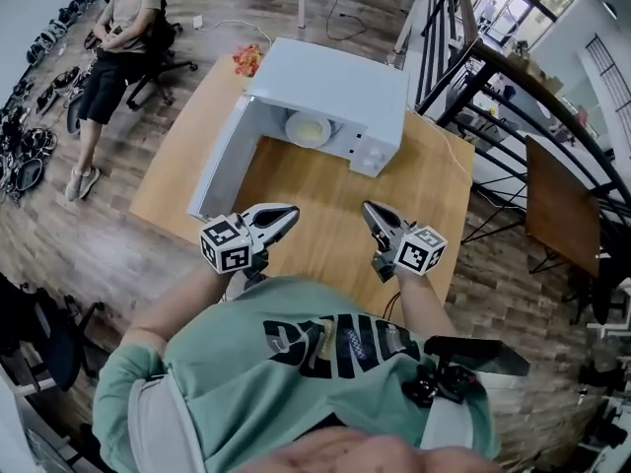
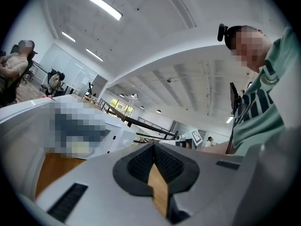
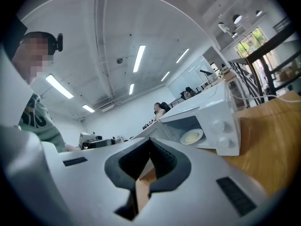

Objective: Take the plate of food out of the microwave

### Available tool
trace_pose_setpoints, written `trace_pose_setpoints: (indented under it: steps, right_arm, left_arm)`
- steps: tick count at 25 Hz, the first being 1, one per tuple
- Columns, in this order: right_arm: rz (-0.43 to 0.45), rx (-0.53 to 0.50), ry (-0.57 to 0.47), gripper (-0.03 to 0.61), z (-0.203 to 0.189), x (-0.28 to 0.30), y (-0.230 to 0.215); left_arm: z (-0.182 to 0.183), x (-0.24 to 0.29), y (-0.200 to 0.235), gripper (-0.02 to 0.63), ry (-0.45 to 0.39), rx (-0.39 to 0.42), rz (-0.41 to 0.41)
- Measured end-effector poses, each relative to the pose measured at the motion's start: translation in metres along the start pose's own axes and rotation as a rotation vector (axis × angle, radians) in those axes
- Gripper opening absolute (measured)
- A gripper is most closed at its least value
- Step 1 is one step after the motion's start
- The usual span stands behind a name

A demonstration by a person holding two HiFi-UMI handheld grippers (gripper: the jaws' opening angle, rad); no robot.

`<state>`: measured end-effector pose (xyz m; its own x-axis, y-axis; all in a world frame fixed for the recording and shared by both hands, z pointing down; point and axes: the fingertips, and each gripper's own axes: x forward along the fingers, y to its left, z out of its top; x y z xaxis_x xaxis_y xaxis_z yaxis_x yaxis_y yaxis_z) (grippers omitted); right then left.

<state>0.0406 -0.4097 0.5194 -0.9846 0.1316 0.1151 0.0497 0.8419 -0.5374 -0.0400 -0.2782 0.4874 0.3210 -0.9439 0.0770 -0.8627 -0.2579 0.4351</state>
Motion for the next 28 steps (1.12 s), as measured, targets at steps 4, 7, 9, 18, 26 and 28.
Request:
trace_pose_setpoints:
  steps: [4,7,9,18,26,28]
  right_arm:
    - [-0.007,0.113,0.027,0.006,-0.013,0.044,-0.020]
    - [-0.013,0.184,0.065,0.012,-0.028,0.079,-0.038]
    - [-0.012,0.230,0.085,0.038,-0.040,0.097,-0.046]
    - [-0.040,0.508,0.072,0.107,-0.070,0.172,-0.108]
    - [-0.089,0.627,0.022,0.156,-0.080,0.238,-0.160]
    - [-0.107,0.654,0.022,0.156,-0.087,0.247,-0.168]
  left_arm:
    - [-0.004,-0.010,0.020,0.003,0.017,0.000,0.023]
    - [-0.011,-0.016,0.034,0.003,0.024,-0.013,0.038]
    - [-0.021,-0.019,0.042,0.003,0.037,-0.030,0.051]
    - [-0.050,-0.024,0.068,0.003,0.056,-0.089,0.077]
    - [-0.068,-0.038,0.078,0.003,0.079,-0.098,0.068]
    - [-0.071,-0.043,0.077,0.003,0.087,-0.102,0.067]
